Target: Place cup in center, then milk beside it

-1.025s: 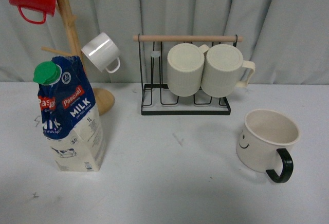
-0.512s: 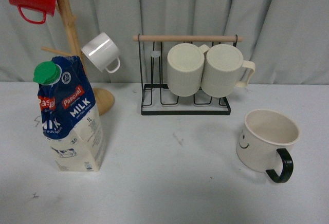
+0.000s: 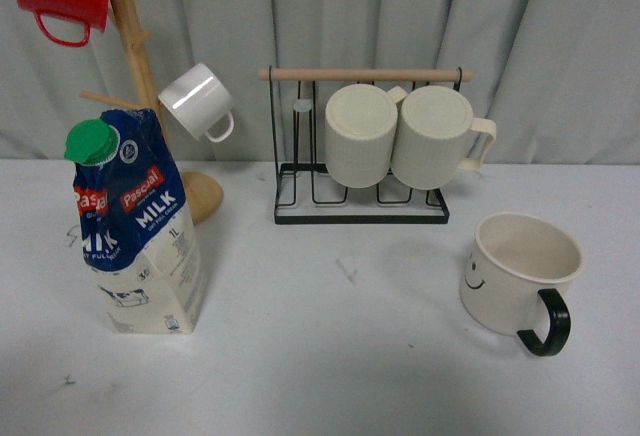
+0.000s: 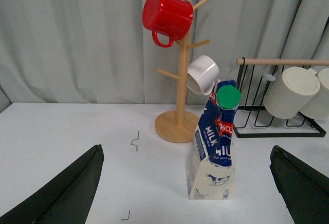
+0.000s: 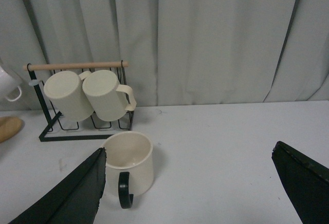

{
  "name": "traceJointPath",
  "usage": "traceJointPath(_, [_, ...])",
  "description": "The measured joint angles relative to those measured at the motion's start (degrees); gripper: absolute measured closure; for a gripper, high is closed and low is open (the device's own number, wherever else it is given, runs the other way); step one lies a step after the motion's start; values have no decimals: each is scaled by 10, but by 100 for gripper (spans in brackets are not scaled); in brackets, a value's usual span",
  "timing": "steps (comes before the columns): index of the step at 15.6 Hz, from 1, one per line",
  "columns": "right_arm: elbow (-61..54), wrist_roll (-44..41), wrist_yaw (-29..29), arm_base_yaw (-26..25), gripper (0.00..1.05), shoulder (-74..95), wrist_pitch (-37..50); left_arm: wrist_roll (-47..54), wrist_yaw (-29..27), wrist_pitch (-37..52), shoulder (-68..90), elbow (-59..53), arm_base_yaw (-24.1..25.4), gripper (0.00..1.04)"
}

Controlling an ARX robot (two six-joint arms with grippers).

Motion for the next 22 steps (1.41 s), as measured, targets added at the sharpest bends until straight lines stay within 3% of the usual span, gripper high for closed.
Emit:
traceJointPath(2, [0,0,0,0,6,0,0,0,0,0,0,0,0,7])
traceJointPath(7, [13,-41,-68,-25,6,66,15,0,0,0,0,0,0,7])
traceJointPath(9, [54,-45,-57,-17,6,199,139,0,0,0,0,0,0,7])
traceJointPath(10, [93,-29,-26,5,6,292,221,0,0,0,0,0,0,7])
traceJointPath(12, [215,44,30,28,6,504,299,0,0,0,0,0,0,7])
traceJointPath(13, [391,115,96,75,6,738,205,0,0,0,0,0,0,7])
traceJointPath(16, [523,141,132,122,6,888,77,0,0,0,0,0,0,7])
traceJointPath(19, [544,153,150,136,6,951,30,0,0,0,0,0,0,7])
traceJointPath(22, [543,162,152,135,6,990,35,0,0,0,0,0,0,7])
